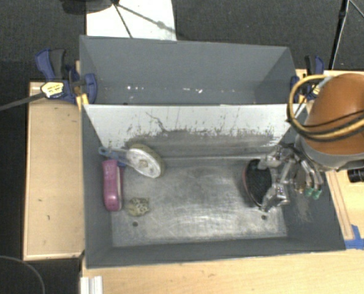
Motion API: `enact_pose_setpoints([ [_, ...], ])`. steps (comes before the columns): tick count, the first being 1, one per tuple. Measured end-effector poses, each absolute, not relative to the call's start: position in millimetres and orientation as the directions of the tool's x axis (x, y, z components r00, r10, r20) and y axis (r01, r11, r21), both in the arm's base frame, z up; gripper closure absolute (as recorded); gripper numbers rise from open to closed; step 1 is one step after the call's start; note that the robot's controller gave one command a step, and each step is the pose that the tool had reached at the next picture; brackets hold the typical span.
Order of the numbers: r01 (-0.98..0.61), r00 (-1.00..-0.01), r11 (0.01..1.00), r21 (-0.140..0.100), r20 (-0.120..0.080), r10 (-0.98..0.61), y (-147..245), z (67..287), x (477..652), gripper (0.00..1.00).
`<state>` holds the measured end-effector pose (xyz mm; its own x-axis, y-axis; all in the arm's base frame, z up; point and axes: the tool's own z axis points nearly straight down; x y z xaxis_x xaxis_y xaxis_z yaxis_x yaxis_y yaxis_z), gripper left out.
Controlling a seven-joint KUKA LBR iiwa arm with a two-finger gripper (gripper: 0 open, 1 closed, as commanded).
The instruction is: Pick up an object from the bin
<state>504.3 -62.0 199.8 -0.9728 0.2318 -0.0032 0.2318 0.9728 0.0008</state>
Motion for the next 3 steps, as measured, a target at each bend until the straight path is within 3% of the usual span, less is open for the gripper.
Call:
enact_pose_setpoints([
  [1, 0.204, -0.979, 0.979, 0.004, -0.027, 0.204, -100, 98, 556.1, 0.0],
  [2, 0.206, -0.978, 0.979, 0.003, -0.029, 0.206, -99, 102, 556.3, 1.0],
  [3, 0.167, -0.986, 0.986, -0.001, -0.01, 0.167, -109, 221, 554.7, 1.0],
])
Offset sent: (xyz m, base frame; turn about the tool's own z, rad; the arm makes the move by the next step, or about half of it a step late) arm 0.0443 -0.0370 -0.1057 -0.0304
